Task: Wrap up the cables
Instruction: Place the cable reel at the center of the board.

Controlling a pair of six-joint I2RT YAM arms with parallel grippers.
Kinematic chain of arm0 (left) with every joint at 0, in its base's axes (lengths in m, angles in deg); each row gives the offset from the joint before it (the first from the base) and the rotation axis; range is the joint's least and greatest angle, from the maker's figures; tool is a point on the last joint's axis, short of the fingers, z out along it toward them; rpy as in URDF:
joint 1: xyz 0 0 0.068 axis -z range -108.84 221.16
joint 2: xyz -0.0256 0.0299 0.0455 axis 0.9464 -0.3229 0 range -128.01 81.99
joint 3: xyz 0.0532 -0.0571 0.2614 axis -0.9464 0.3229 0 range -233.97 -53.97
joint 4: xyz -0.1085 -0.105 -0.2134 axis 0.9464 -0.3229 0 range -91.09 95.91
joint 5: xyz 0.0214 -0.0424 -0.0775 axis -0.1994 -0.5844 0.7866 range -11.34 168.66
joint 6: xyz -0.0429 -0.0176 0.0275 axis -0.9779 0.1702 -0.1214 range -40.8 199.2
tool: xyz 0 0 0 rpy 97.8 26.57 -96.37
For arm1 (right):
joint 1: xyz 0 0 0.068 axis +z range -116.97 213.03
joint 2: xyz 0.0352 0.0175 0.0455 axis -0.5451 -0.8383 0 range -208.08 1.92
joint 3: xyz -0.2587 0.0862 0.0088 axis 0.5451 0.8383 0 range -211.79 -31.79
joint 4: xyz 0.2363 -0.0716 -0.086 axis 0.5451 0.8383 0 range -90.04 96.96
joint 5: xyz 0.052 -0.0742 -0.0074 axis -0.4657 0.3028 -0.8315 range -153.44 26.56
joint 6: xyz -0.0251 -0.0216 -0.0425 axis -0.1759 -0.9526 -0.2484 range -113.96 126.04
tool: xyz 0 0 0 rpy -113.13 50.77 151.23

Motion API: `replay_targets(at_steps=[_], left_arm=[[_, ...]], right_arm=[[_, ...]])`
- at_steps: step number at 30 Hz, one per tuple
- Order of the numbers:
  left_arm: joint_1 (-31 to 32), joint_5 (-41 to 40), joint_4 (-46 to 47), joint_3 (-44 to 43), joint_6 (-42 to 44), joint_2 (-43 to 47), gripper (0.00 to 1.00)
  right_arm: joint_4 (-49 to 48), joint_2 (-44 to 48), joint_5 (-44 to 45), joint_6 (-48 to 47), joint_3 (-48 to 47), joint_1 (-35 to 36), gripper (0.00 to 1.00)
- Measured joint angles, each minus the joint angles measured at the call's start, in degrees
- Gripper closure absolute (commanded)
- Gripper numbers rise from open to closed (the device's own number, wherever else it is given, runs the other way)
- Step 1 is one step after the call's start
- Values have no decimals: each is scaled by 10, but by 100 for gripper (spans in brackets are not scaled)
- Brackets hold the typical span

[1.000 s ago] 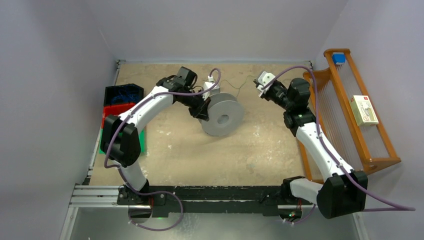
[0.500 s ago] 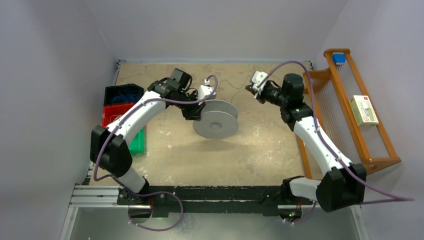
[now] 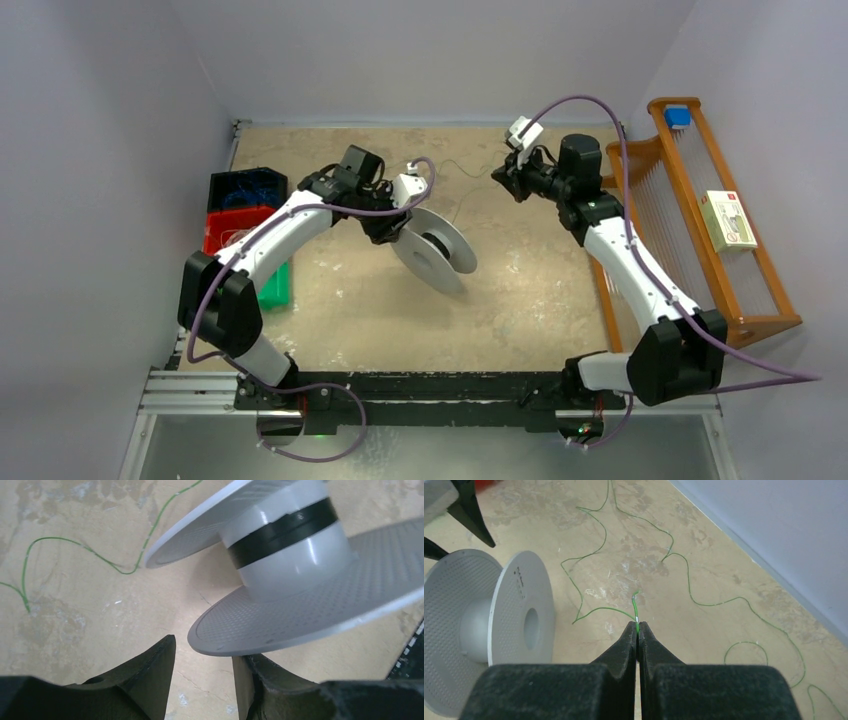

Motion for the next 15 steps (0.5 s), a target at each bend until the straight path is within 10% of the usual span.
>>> replay_targets(at_steps=[7,15], left_arm=[[0,-23,49,28,-17,10,38],[2,61,36,29,22,20,44]], right_arm=[[-3,14,50,45,0,0,100],[-13,20,83,59,3,0,100]])
